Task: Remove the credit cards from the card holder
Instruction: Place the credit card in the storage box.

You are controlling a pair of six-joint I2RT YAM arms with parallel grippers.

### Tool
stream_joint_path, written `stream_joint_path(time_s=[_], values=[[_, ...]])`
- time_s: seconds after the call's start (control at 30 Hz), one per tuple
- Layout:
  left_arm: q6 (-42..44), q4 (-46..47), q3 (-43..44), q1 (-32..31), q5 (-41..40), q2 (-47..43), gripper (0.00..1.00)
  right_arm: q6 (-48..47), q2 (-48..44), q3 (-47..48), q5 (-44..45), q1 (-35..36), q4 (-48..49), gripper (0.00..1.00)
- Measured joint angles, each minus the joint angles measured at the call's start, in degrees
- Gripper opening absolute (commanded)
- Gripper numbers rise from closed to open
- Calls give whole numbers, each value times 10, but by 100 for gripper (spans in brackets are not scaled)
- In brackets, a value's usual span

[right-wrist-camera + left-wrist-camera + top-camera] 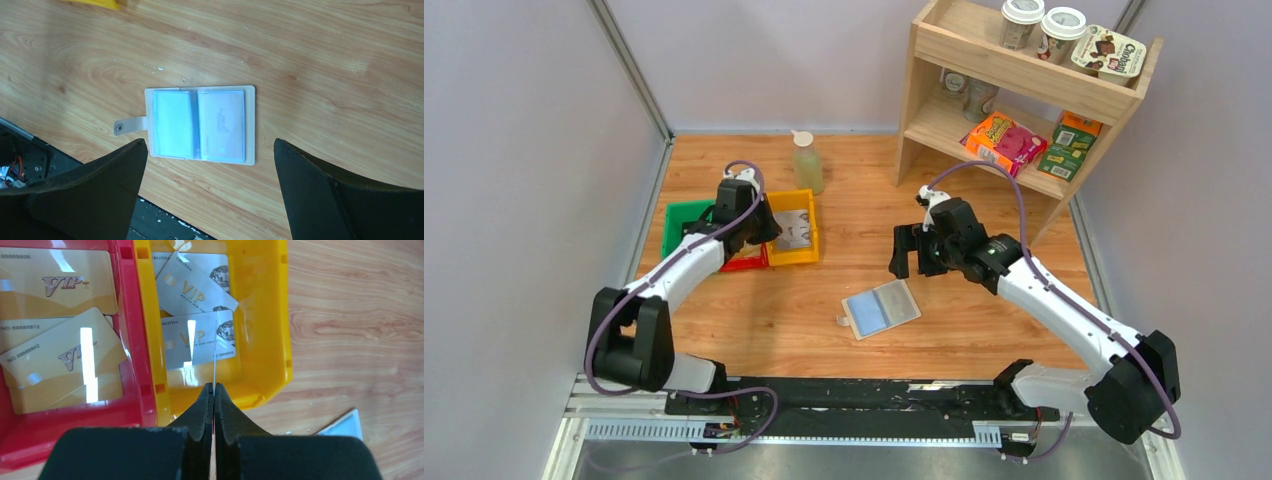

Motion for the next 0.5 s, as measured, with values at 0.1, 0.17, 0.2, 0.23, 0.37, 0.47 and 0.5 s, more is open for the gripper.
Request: stream_joint_path(time_s=[0.1, 0.17, 0.2, 0.23, 0.37, 0.47, 0.5], values=[[-8, 14, 13, 0, 1, 54, 14, 5, 10, -1, 11, -4, -2, 100], [-12, 24, 24, 0, 3, 86, 25, 5, 16, -4, 16, -7, -1, 100], [-15, 30, 28, 0, 4, 99, 34, 5, 19, -7, 18, -10, -1, 100], [-16, 35, 30, 0, 5, 107, 38, 5, 21, -10, 19, -12, 0, 100], [-18, 44, 43, 1, 11, 126, 56, 4, 31, -28, 19, -17, 2, 100], [-16, 44, 50, 1, 13, 125, 70, 5, 40, -37, 19, -18, 2, 99], [-14, 44, 52, 1, 14, 124, 73, 5, 42, -38, 19, -18, 3, 99]])
